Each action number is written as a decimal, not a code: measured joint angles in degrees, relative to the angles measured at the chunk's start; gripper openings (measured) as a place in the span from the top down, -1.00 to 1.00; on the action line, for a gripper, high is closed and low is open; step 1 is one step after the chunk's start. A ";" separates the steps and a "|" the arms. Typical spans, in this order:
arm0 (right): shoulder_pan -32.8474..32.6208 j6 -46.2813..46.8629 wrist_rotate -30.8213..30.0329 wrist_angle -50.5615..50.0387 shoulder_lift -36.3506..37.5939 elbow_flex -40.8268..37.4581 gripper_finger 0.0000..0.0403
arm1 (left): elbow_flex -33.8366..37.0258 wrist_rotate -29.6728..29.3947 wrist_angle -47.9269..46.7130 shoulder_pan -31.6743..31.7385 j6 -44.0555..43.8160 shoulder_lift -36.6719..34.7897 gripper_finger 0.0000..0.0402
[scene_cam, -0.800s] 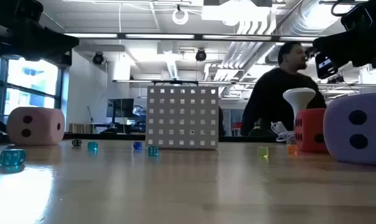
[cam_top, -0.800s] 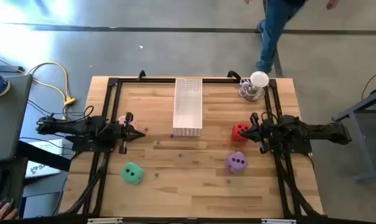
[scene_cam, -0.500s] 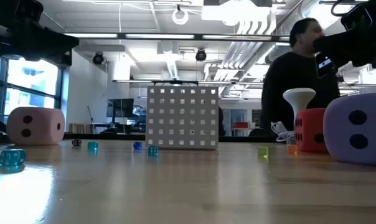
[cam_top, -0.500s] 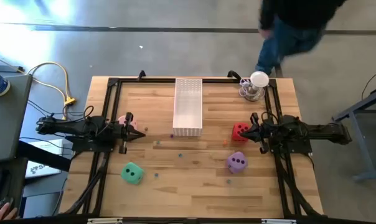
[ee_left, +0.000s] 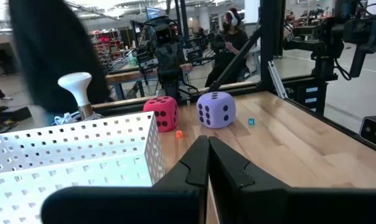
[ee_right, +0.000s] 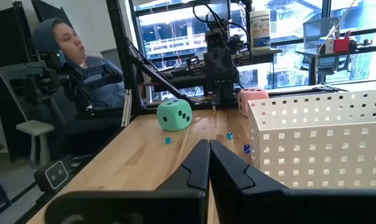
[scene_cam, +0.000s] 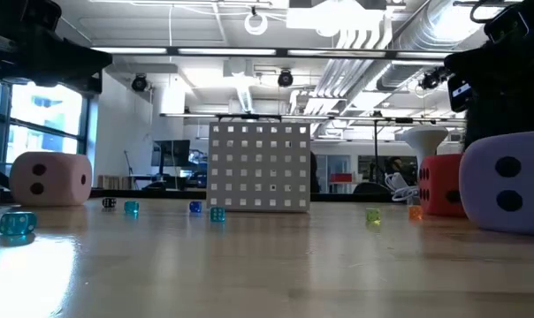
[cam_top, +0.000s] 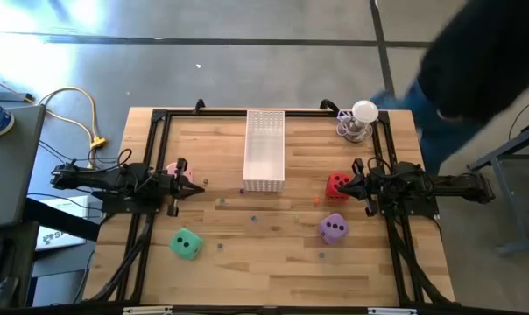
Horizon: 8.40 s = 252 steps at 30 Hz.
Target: Pick & Place Dice
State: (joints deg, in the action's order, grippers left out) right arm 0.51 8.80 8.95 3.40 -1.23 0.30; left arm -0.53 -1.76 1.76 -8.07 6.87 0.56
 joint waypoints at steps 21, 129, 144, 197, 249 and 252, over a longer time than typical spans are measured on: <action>0.00 0.00 0.00 0.00 0.00 0.00 0.99 | 0.00 0.00 0.00 0.01 0.00 0.00 0.99; -0.02 -4.16 -0.36 -0.87 -0.20 0.00 -0.99 | 0.00 0.00 0.00 0.00 0.00 0.00 0.99; -0.02 -10.15 -1.49 -1.03 -0.20 -0.02 -0.99 | 0.01 -0.01 0.01 0.02 0.00 0.00 0.99; -3.36 6.13 -10.83 -33.52 -40.68 32.39 -0.98 | 0.00 -0.01 0.50 0.02 -0.01 0.00 0.99; 2.15 2.97 -16.36 -54.21 -62.42 41.81 -0.98 | 0.00 -0.01 0.89 0.02 2.10 0.01 0.99; 2.15 2.95 -16.58 -54.20 -62.58 41.81 -0.98 | 0.00 0.00 0.90 0.02 2.10 0.01 0.99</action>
State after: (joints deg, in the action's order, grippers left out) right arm 2.66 11.75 -7.63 -50.80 -63.81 42.11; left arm -0.53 -1.76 2.66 -8.05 8.97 0.57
